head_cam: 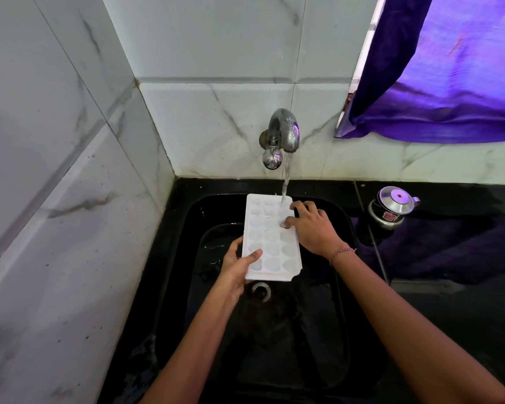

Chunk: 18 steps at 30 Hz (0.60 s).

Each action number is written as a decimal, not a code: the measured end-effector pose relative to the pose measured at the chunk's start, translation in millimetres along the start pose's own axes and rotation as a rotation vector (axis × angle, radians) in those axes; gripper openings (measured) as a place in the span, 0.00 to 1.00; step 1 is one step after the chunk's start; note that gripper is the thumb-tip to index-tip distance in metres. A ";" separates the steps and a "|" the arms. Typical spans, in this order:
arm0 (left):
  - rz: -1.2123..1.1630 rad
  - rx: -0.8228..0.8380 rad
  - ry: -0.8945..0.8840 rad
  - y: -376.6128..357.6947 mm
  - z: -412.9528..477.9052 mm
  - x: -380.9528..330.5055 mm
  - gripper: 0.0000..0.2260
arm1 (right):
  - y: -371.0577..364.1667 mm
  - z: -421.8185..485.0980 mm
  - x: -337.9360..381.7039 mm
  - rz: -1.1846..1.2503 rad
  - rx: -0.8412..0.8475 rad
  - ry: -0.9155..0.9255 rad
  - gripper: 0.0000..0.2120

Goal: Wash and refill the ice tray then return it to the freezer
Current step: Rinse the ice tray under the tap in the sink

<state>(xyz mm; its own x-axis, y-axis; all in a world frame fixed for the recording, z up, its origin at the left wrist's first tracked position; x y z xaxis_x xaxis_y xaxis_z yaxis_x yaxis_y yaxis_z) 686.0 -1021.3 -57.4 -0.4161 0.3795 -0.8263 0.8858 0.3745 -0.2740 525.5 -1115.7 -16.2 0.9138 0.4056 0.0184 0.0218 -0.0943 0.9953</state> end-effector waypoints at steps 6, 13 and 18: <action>-0.061 0.020 0.009 -5.2 1.3 -4.7 0.22 | 5.0 -2.0 0.1 0.103 -0.100 -0.031 0.20; -0.044 0.072 -0.019 -17.9 1.1 -7.6 0.22 | 4.9 3.6 2.6 0.041 -0.094 -0.011 0.20; -0.023 0.092 -0.031 -23.6 1.6 -7.6 0.24 | 3.4 4.1 1.3 0.026 -0.085 -0.019 0.19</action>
<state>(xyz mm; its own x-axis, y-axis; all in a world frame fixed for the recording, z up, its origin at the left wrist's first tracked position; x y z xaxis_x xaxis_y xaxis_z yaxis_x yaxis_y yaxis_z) 668.6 -1034.4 -45.5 -0.4313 0.3444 -0.8339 0.8917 0.3033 -0.3359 528.4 -1119.2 -13.2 0.9214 0.3863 0.0435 -0.0359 -0.0268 0.9990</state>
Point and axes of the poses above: each hand's wrist, its own z-axis towards the middle knuckle, its own y-axis out of the back of the hand, x = y × z, the point moved 4 cm from there along z, towards the middle knuckle, and after that the axes turned 4 degrees about -y, right-handed, at the moved point
